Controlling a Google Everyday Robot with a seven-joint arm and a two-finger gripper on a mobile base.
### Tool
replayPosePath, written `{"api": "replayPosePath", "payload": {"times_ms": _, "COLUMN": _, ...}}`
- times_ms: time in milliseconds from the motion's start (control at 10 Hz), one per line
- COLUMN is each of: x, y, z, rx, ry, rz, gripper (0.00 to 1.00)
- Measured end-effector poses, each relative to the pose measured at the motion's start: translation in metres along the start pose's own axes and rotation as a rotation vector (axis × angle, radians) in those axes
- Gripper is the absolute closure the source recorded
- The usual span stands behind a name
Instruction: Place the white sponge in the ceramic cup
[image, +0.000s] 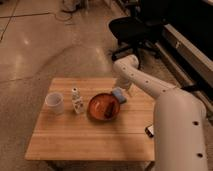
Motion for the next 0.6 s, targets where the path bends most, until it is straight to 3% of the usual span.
{"api": "replayPosePath", "payload": {"times_ms": 300, "x": 0.009, "y": -0.007, "z": 0.013, "rx": 0.031, "ry": 0.007, "rz": -0.027, "gripper": 0.2}}
{"api": "replayPosePath", "payload": {"times_ms": 600, "x": -0.006, "y": -0.007, "z": 0.034, "rx": 0.021, "ry": -0.044, "rz": -0.135, "gripper": 0.2}}
